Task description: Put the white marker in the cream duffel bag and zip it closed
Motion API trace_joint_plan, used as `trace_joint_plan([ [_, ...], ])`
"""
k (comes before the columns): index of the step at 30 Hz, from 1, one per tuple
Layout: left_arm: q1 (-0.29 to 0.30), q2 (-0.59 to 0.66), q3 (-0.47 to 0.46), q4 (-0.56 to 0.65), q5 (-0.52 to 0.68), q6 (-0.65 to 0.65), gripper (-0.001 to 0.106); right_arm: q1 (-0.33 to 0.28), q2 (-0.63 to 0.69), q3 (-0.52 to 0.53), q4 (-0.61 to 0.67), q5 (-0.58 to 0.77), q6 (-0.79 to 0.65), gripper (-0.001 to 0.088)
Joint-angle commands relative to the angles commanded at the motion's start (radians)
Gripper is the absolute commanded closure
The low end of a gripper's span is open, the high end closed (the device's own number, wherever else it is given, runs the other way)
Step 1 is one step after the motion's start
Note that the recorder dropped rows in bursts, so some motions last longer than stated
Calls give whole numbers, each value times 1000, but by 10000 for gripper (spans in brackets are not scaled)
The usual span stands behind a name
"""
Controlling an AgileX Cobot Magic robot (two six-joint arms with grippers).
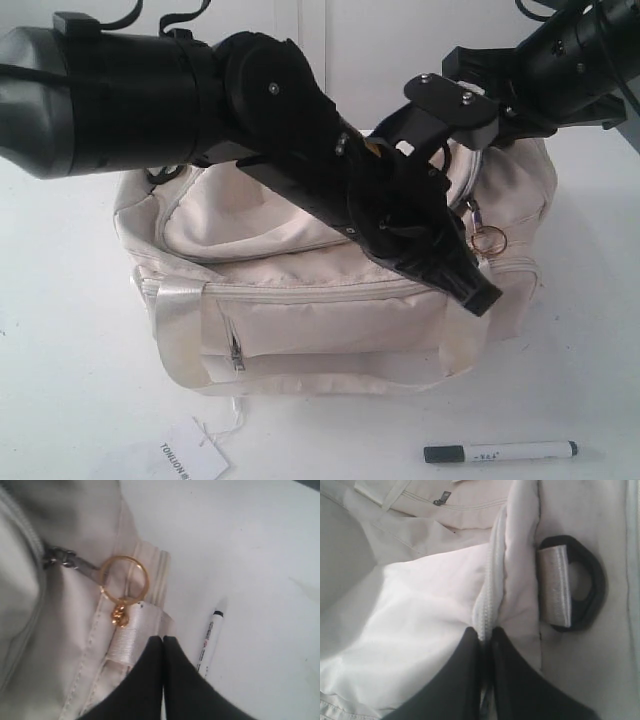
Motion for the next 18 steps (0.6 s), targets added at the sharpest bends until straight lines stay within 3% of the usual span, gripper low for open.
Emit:
trace_joint_plan([
  [5,38,2,2,-142,-8,-37,1053,0,0,0,0,2,0,868],
  [11,38,30,2,-278,-68,-32,1027,0,0,0,0,2,0,868],
  [18,38,66,2,-324,-85,-32,614,0,0,0,0,4,0,868],
])
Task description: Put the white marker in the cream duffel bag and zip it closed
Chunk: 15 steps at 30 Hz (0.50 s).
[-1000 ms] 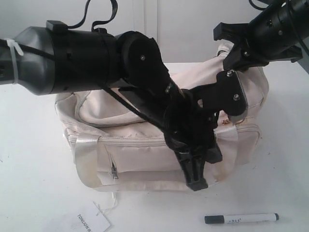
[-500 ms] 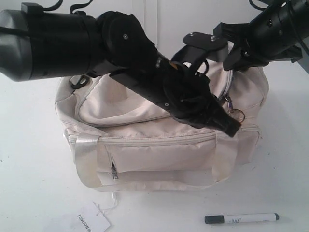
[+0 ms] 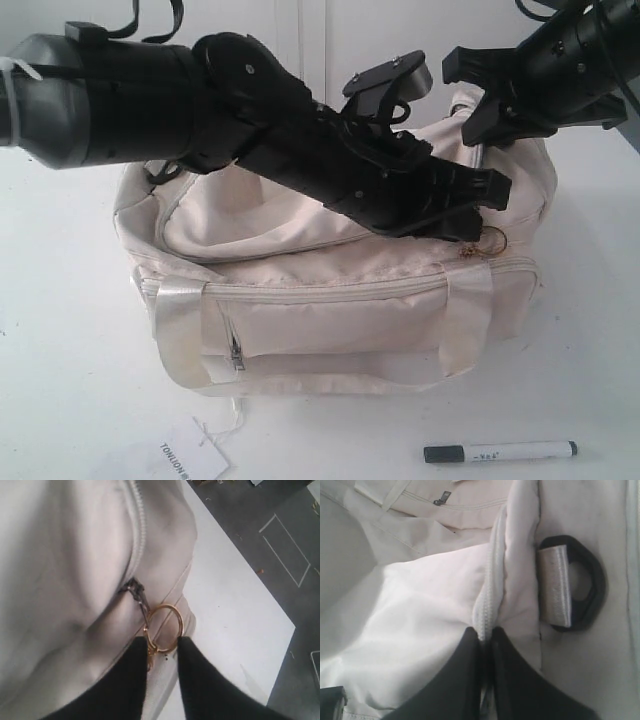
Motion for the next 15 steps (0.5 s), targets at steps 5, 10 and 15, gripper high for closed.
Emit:
trace_joint_plan([
  [5,0,12,0,-40,-15,0,544,0,0,0,0,0,0,868],
  [10,-2,37,0,-99,-59,0,544,0,0,0,0,0,0,868],
  [15,-2,65,0,-132,-78,0,544,0,0,0,0,0,0,868],
])
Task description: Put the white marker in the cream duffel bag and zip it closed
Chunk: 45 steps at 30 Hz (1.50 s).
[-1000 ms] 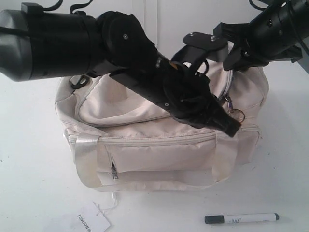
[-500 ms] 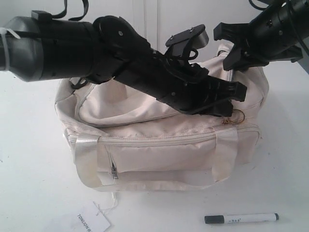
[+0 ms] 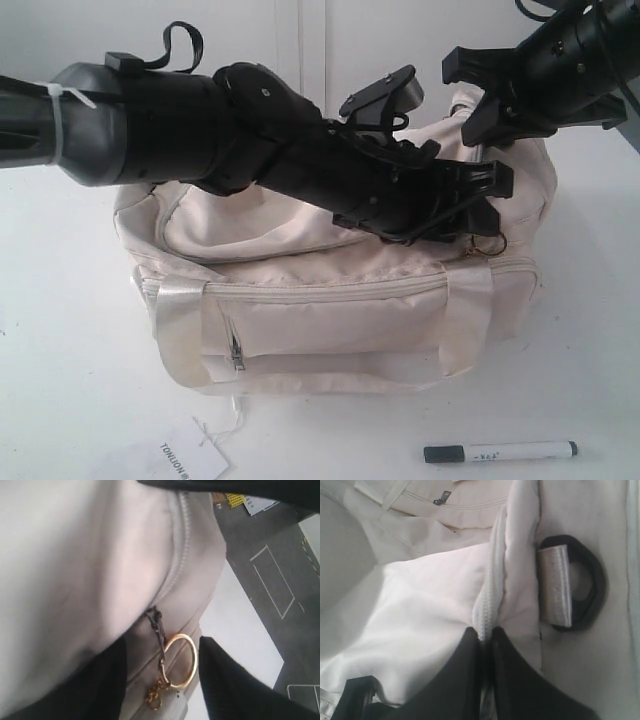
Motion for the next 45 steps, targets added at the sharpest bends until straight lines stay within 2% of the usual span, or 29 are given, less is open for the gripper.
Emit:
trace_joint_plan([
  [5,-19,11,0,-24,-2,0,544,0,0,0,0,-5,0,868],
  [7,-24,11,0,-24,-9,2,579,0,0,0,2,-5,0,868],
  [9,-24,11,0,-19,-14,2,684,0,0,2,2,-5,0,868],
  [11,-24,11,0,-5,-18,4,843,0,0,2,2,-3,0,868],
  [16,-24,11,0,-3,-18,4,1052,0,0,2,2,-1,0,868],
  [20,-24,11,0,0,38,36,1053,0,0,2,2,-5,0,868],
  [31,-24,5,0,41,138,223,1053,0,0,2,0,-9,0,868],
  [38,-24,-38,0,179,139,275,1053,0,0,2,-5,-13,-10,868],
  [45,-24,-65,0,324,168,275,1053,0,4,2,-63,-8,-10,868],
])
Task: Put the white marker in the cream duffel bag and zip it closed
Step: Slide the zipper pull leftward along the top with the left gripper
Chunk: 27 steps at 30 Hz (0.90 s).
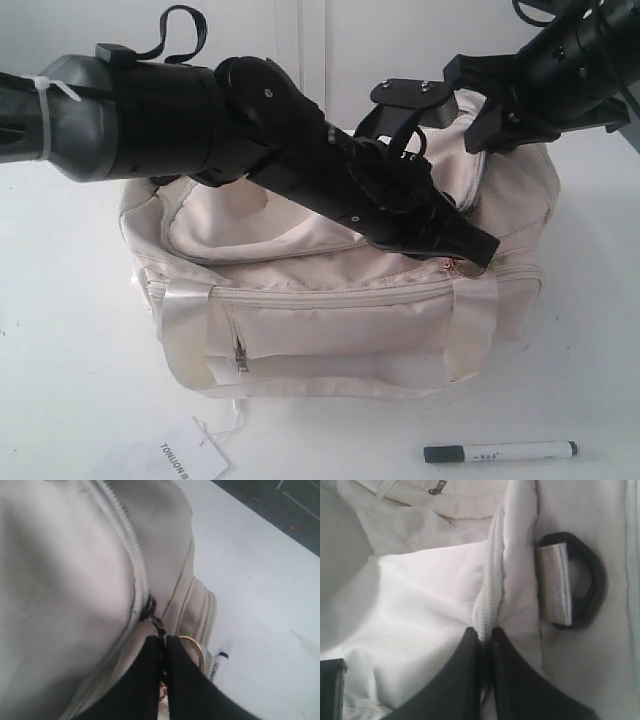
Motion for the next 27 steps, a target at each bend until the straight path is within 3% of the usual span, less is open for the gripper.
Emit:
trace_joint_plan([
  [11,0,-3,0,107,65,0,1053,0,2,28,-24,-1,0,868],
  [27,0,-3,0,139,103,0,1053,0,2,28,-24,19,0,868],
])
